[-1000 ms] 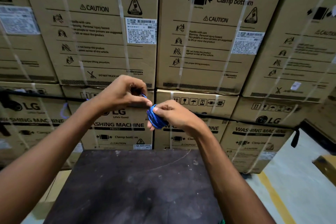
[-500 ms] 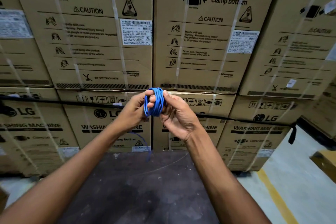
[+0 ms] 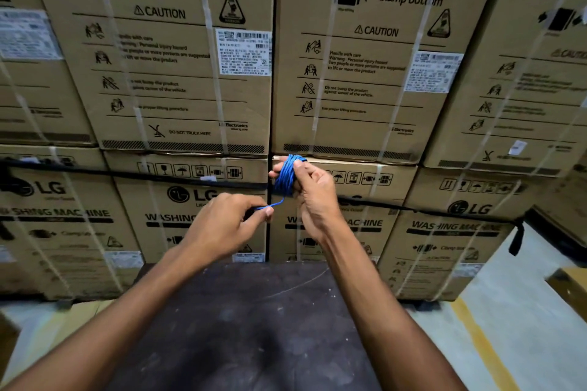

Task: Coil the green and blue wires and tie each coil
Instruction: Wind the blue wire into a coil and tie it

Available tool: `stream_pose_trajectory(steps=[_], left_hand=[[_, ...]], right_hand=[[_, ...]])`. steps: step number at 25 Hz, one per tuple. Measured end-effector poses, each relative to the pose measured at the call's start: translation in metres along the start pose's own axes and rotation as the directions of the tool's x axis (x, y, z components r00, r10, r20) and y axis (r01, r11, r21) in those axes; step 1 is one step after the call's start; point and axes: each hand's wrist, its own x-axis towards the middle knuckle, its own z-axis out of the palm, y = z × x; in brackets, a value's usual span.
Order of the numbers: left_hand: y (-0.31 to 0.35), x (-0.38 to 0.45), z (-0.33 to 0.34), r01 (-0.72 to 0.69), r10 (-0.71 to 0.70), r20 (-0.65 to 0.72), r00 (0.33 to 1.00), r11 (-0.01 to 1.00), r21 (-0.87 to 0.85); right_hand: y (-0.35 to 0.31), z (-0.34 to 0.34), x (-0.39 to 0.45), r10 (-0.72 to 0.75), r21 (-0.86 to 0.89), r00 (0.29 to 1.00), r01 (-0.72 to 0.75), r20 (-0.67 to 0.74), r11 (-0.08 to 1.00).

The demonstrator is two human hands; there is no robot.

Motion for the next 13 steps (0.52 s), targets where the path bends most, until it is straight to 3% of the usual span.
stream_pose_trajectory(steps=[4,7,10,13], left_hand=[[0.017,0.000,-0.025,-0.145,0.134,0.092,0.987,0.980,0.133],[0.020,0.013,-0.045,-0.269,0.240,0.171,0.956,0.948,0.173],[0.008,0.045,-0.074,-0.268,0.259,0.105,0.960,0.960,0.080],[-0.006,0.074,-0.082,-0.251,0.268,0.120,0.956,0.958,-0.138]], right_hand=[[0.002,-0.002,0.003,-0.049,-0.191,0.998,0.042,-0.032,0.981],[-0.001,0.003,0.001,-0.115,-0.485,0.988,0.153,0.107,0.861],[-0.008,0.003,-0.006,0.043,-0.618,0.963,0.137,0.268,0.774],[-0.021,-0.005,-0.007,0.256,-0.517,0.885,-0.021,0.389,0.856]])
